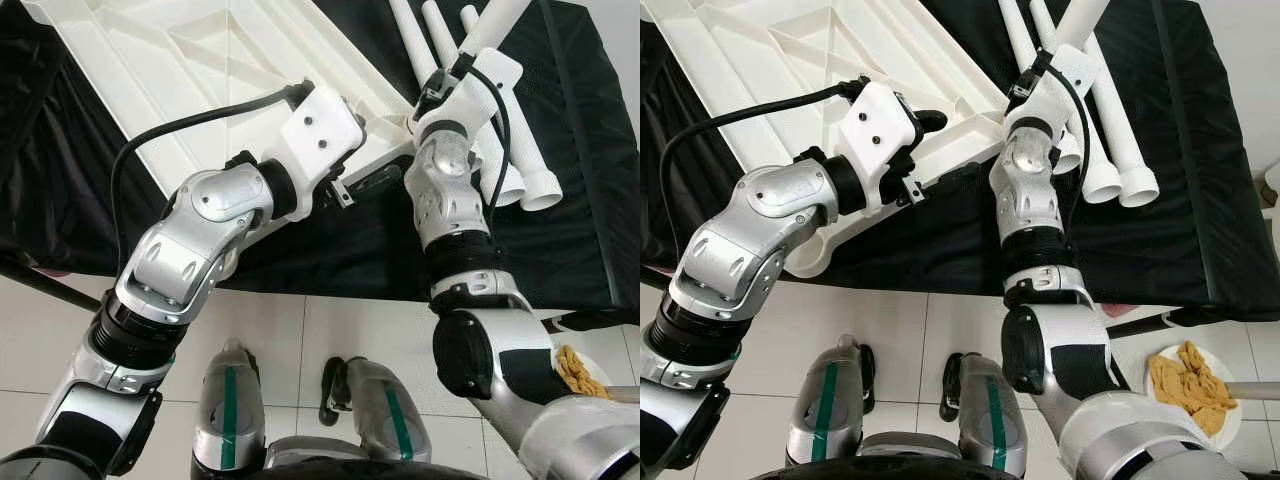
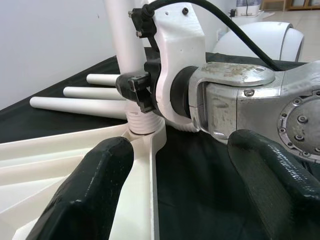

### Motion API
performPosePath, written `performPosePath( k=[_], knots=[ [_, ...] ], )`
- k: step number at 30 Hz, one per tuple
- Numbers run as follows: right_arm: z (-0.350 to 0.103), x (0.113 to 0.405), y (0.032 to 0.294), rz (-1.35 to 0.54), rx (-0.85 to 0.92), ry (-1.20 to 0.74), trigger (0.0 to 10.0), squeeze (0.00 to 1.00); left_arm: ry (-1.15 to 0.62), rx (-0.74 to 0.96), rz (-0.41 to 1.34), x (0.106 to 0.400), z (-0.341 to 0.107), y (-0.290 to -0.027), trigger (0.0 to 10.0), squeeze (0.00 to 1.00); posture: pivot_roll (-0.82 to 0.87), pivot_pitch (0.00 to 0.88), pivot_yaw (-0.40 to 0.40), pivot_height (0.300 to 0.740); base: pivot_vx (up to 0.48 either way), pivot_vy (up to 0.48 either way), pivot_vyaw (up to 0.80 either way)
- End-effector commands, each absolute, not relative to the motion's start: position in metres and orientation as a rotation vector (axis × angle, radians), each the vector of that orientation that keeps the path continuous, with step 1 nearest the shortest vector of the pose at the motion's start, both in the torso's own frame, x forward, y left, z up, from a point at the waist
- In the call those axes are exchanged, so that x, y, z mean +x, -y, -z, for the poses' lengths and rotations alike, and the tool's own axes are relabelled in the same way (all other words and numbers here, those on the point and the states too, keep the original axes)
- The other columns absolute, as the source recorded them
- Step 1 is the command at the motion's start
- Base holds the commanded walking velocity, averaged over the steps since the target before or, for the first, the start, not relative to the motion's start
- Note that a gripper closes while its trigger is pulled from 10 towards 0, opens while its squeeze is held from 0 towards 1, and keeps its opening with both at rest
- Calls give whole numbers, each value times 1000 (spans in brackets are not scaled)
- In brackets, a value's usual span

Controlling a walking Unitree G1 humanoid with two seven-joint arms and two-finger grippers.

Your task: Building children table

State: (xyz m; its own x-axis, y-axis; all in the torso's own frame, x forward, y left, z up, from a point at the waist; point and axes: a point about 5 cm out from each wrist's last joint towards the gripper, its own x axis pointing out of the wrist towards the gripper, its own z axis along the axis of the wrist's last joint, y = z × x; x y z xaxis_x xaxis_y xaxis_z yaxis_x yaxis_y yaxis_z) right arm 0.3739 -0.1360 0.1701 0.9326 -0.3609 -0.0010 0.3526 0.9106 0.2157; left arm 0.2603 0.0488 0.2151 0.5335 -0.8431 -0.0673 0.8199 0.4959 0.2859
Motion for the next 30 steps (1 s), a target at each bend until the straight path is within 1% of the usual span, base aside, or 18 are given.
performPosePath(
  k=[1, 8, 11, 13, 26, 30],
  knots=[
    [-139, 367, 153, 460, 190, -94, 10000, 0, 91, 305, 1020, 257, -215, -47, 10000, 0, 110, 46, -73, 740, 0, 0, 0],
    [-128, 360, 150, 440, 148, -110, 10000, 0, 92, 304, 1015, 257, -215, -47, 10000, 0, 111, 52, -74, 740, 0, 0, 0],
    [-120, 354, 149, 426, 92, -121, 10000, 0, 92, 303, 1011, 257, -215, -48, 10000, 0, 108, 59, -74, 740, 0, 0, 0],
    [-114, 350, 145, 407, 84, -142, 10000, 0, 92, 303, 1009, 257, -215, -49, 10000, 0, 104, 64, -72, 740, 0, 0, 0],
    [-104, 342, 136, 366, 90, -181, 10000, 0, 91, 296, 1007, 258, -216, -48, 10000, 0, 99, 82, -73, 740, 0, 0, 0],
    [-103, 341, 139, 361, 93, -184, 10000, 0, 93, 297, 1005, 259, -216, -49, 10000, 0, 97, 84, -73, 740, 0, 0, 0]
  ],
)
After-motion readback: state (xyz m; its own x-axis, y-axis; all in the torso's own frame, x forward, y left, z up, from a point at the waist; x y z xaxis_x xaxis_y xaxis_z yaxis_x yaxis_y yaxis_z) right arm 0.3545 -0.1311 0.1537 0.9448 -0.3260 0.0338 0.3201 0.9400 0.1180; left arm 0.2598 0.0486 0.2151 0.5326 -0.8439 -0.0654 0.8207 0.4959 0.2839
